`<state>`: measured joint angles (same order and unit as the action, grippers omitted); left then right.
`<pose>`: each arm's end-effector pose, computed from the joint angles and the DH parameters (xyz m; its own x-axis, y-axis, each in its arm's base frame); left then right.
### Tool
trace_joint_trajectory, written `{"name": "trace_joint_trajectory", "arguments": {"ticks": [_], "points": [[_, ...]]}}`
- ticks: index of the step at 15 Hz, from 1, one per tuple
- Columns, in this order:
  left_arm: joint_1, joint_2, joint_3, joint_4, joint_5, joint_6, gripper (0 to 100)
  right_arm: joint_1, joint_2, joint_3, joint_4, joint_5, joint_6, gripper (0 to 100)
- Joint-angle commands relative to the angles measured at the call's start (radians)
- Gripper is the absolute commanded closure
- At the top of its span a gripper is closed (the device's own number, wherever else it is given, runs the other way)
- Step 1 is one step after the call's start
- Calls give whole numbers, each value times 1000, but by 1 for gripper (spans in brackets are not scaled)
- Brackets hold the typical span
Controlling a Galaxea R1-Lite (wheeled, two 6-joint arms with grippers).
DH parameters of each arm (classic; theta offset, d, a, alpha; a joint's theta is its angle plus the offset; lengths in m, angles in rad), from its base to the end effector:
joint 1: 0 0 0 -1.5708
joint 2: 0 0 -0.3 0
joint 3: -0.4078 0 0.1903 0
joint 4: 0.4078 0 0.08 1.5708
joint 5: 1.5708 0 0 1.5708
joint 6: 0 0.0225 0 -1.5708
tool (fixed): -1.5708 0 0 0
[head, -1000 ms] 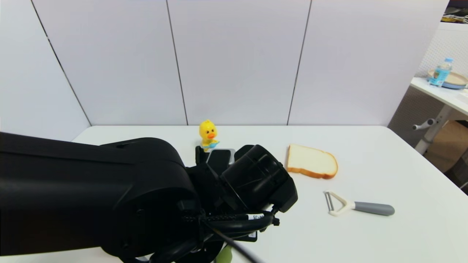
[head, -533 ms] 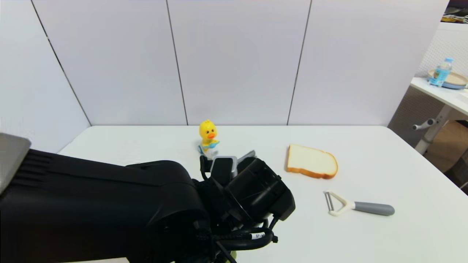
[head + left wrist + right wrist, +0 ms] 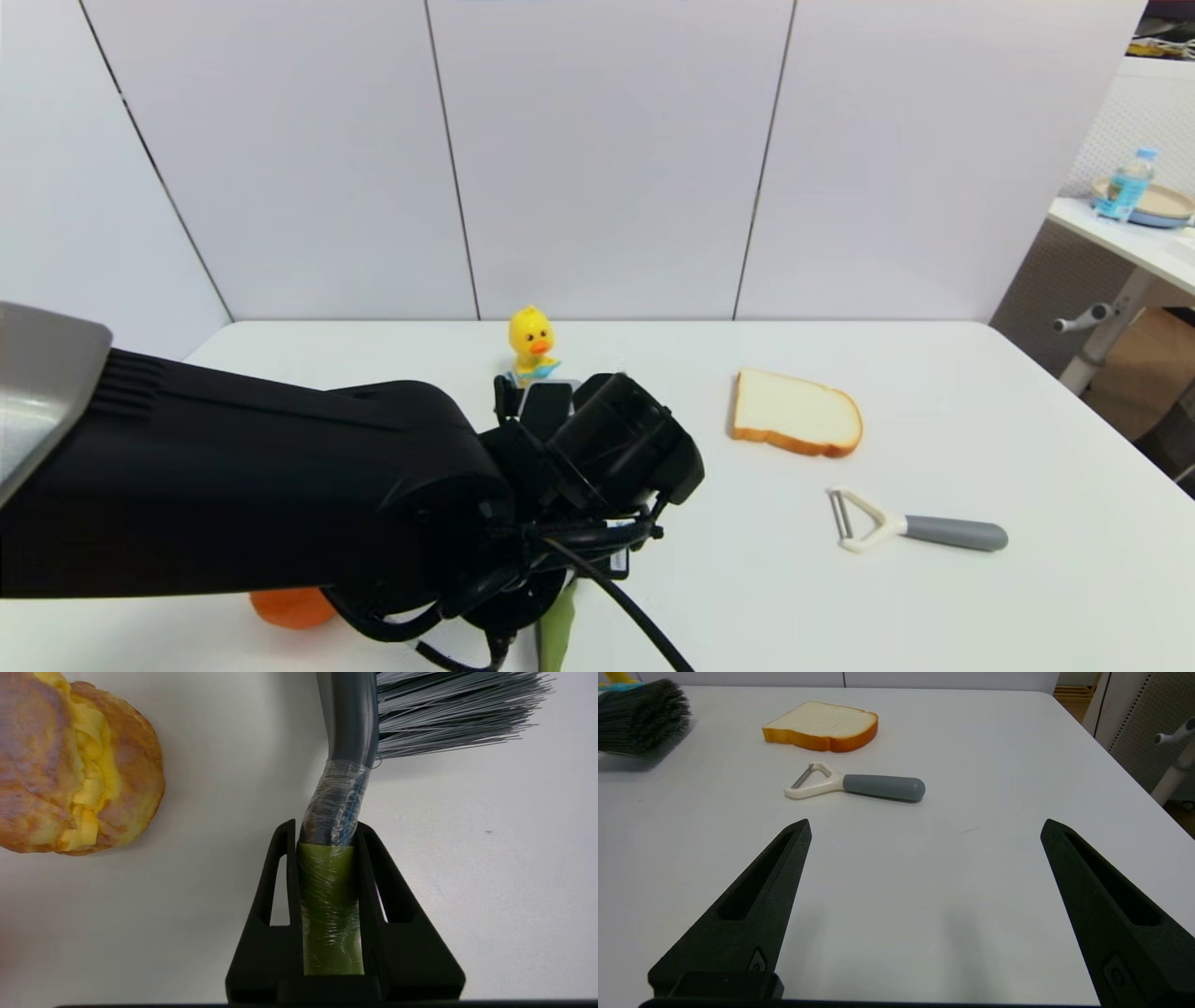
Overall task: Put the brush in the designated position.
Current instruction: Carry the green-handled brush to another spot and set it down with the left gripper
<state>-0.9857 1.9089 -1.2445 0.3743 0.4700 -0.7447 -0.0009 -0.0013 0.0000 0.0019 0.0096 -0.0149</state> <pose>0.1931 -0.2731 0.1485 0.6274 -0.1270 -0.7683 0.1307 0.9898 -0.0569 -0.0229 0.0002 0.0752 1.0000 0.0087 -0.0006 -0.0087 0.9999 -0.0149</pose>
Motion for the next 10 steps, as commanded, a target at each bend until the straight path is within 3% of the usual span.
{"name": "trace_joint_trajectory", "arguments": {"ticks": [1,10], "points": [[16,15,7,-31,-1,-5,100,-1,1,2,0,1,0,0],[16,48,80,-155,-4,-7,100,-1,1,2,0,1,0,0]]}}
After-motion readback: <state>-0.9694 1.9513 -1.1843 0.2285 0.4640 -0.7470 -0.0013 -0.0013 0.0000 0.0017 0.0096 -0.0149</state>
